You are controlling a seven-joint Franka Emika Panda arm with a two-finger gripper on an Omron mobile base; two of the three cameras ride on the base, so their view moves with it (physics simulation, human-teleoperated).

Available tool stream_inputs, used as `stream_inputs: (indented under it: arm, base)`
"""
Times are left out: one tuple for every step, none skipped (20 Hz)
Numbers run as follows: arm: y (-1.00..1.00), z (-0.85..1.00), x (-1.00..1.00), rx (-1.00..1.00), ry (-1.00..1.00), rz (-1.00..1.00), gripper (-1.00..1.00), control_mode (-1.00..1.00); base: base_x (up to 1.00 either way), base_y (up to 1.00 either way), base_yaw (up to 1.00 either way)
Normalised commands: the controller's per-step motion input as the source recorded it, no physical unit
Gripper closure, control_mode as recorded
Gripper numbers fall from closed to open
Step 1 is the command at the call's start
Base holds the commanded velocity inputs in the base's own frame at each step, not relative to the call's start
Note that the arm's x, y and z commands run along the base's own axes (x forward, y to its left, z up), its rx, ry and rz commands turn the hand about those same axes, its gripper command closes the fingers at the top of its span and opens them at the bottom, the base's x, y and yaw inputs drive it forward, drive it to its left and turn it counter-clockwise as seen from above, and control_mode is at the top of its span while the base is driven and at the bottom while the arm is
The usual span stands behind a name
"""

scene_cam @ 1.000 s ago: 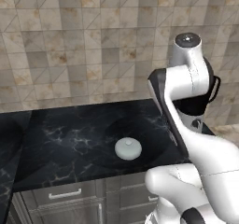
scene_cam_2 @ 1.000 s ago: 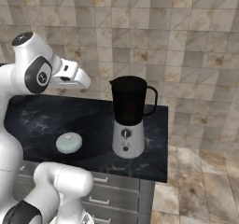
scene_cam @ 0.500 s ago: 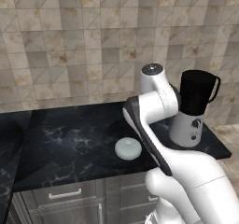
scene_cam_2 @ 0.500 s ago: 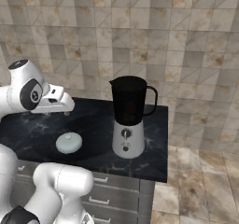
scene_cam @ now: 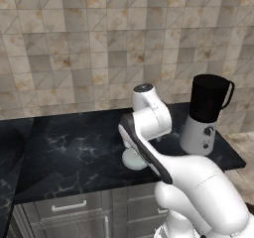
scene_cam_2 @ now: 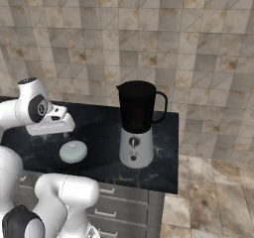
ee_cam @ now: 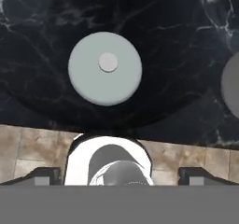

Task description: Open the blender lid, put the apple in the blender, close the lid, and start the blender.

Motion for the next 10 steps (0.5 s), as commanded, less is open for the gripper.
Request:
stream_inputs:
  arm:
    - [0.34,-0.57,0.16,0.0,0.12,0.03,-1.0,-1.0]
    - [0.35,-0.68,0.16,0.0,0.09,0.02,-1.0,-1.0]
    - [0.25,-0.73,0.12,0.0,0.06,0.03,-1.0,-1.0]
    - [0.07,-0.67,0.13,0.0,0.03,0.05,-1.0,-1.0]
    - [0.04,-0.6,0.19,0.0,0.02,0.05,-1.0,-1.0]
    - [0.0,-0.54,0.21,0.01,0.01,0.05,-1.0,-1.0]
    - [0.0,-0.46,0.29,0.02,0.01,0.04,-1.0,-1.0]
    - [0.0,-0.3,0.34,0.04,0.01,0.04,-1.0,-1.0]
    - [-0.04,-0.24,0.37,0.07,0.0,0.03,-1.0,-1.0]
    - [-0.07,-0.15,0.36,0.08,0.0,0.02,-1.0,-1.0]
  base:
    - [0.0,0.0,0.0]
    - [0.0,0.0,0.0]
    - [0.0,0.0,0.0]
    - [0.0,0.0,0.0]
    - [0.0,0.0,0.0]
    - [0.0,0.0,0.0]
    - [0.0,0.0,0.0]
    - [0.0,0.0,0.0]
    - [0.0,0.0,0.0]
    - [0.0,0.0,0.0]
